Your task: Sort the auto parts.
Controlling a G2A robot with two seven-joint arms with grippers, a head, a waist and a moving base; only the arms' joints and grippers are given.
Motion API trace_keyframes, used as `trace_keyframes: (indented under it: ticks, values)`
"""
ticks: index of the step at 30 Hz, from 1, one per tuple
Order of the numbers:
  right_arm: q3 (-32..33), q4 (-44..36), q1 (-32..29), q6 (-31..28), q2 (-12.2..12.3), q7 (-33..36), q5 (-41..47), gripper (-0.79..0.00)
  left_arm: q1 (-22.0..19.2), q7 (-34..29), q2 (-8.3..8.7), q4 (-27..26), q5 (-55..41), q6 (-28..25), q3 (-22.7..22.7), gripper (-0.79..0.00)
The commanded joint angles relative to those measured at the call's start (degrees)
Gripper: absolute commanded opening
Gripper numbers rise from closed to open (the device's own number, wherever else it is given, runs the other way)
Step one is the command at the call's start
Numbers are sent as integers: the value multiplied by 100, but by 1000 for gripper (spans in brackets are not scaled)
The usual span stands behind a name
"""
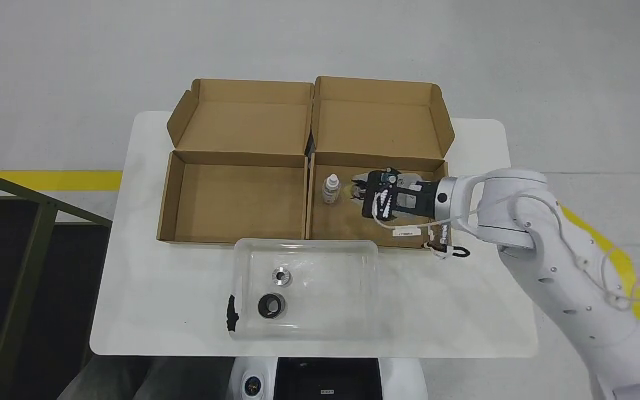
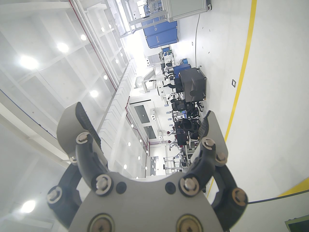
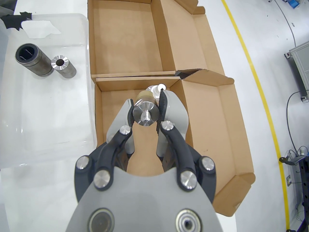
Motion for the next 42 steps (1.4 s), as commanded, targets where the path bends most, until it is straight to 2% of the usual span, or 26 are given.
trace_keyframes:
  ticks: [1, 23, 42]
  values:
    - [-55, 113, 61, -26, -17, 37, 9, -785, 0, 0, 0, 0, 0, 0, 0, 0]
    - [-1157, 1718, 1102, -136, -426, 607, 20, -785, 0, 0, 0, 0, 0, 0, 0, 0]
    - [-2167, 2941, 1892, -160, -984, 782, 46, -785, 0, 0, 0, 0, 0, 0, 0, 0]
